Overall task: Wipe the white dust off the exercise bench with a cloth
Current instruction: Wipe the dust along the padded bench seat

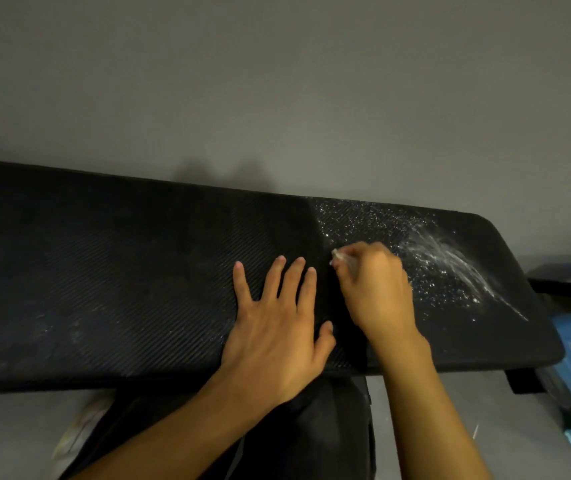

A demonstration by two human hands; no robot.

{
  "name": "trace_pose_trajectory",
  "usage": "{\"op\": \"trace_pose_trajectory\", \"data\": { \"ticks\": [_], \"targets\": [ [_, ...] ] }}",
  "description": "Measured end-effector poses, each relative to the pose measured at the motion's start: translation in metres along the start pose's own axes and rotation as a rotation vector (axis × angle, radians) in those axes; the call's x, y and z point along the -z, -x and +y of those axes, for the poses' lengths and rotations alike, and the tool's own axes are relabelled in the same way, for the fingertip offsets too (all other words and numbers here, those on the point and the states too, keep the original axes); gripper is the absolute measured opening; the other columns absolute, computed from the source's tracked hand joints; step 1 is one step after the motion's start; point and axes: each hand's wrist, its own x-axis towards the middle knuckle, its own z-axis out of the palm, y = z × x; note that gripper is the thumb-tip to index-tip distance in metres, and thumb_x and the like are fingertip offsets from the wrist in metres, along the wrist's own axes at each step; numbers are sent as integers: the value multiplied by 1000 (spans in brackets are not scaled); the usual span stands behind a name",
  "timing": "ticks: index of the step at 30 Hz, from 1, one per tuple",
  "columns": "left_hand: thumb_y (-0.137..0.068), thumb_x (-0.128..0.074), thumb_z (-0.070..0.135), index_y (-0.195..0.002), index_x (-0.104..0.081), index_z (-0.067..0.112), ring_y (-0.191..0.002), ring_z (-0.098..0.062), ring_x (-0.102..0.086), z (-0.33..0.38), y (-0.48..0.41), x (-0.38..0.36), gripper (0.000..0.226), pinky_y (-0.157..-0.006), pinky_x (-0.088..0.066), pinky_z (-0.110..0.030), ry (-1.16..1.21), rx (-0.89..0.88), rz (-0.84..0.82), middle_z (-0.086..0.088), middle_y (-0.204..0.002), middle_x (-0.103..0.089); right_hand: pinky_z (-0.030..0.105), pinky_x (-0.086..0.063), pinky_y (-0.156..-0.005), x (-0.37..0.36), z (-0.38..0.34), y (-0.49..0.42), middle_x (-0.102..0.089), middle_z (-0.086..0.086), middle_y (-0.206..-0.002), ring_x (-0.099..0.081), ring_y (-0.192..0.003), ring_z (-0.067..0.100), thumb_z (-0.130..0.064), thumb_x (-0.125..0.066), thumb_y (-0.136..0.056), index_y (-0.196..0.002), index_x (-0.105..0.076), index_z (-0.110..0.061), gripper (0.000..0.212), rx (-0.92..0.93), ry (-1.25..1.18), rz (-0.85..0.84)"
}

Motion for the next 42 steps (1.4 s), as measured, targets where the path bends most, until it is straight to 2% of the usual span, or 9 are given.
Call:
{"op": "trace_pose_trajectory", "data": {
  "ticks": [3,8,10,14,20,26,32,37,42],
  "targets": [
    [-93,-36,57,-154,-43,10,-152,-33,-30,0,0,0,77,-116,-15,-76,-4,0,-10,-12,-162,-39,49,-55,-79,-6,-11,-29,-59,11,-119,-65,-98,37,-28,-57,-100,-123,-65,-16,27,-12,57,24],
    [-93,-36,56,-153,-44,10,-152,-34,-31,1,0,-1,76,-116,-16,-77,6,-8,-17,-13,-160,-40,45,-55,-82,-3,-7,-8,-65,4,-111,-66,-100,29,-29,-64,-95,-114,-70,-24,20,100,-51,-111],
    [-93,-36,56,-154,-42,11,-152,-33,-29,0,-1,-1,76,-115,-15,-77,-3,-1,-22,-12,-162,-38,45,-56,-81,1,0,-3,-65,4,-110,-66,-98,28,-30,-64,-95,-113,-71,-23,20,85,-55,-88],
    [-95,-34,56,-154,-42,11,-152,-34,-30,1,-1,1,75,-115,-16,-78,-15,-5,-34,-13,-162,-38,46,-55,-79,-10,-12,-43,-61,11,-118,-65,-99,36,-28,-57,-100,-122,-67,-17,26,37,52,27],
    [-93,-38,56,-153,-45,10,-151,-34,-33,2,-1,0,75,-114,-18,-78,6,-2,-18,-13,-159,-42,45,-56,-85,-10,-9,-28,-66,2,-114,-66,-101,26,-31,-62,-96,-114,-71,-25,20,138,-58,-85],
    [-93,-40,55,-151,-47,10,-150,-35,-35,2,-1,0,74,-114,-19,-78,8,1,-3,-14,-158,-44,49,-56,-80,-17,-19,-55,-60,11,-117,-65,-99,36,-27,-59,-99,-121,-66,-18,25,47,50,20],
    [-90,-42,54,-150,-49,8,-149,-35,-35,2,-1,0,75,-113,-20,-78,27,3,-3,-14,-157,-44,46,-56,-81,-5,-5,-5,-64,-1,-108,-66,-97,23,-30,-64,-95,-112,-70,-28,18,173,-90,-99],
    [-93,-40,54,-151,-47,8,-150,-35,-34,2,-1,0,74,-114,-18,-77,17,1,-13,-14,-158,-43,49,-55,-78,-10,-10,-42,-60,6,-113,-65,-96,34,-28,-61,-98,-118,-69,-22,22,67,29,-2],
    [-93,-41,54,-151,-47,7,-150,-35,-34,2,-1,-1,75,-114,-19,-78,24,-1,-7,-15,-157,-44,46,-56,-80,-14,-19,-28,-63,-2,-110,-66,-98,25,-31,-64,-96,-113,-71,-29,19,168,-78,-55]
  ]
}}
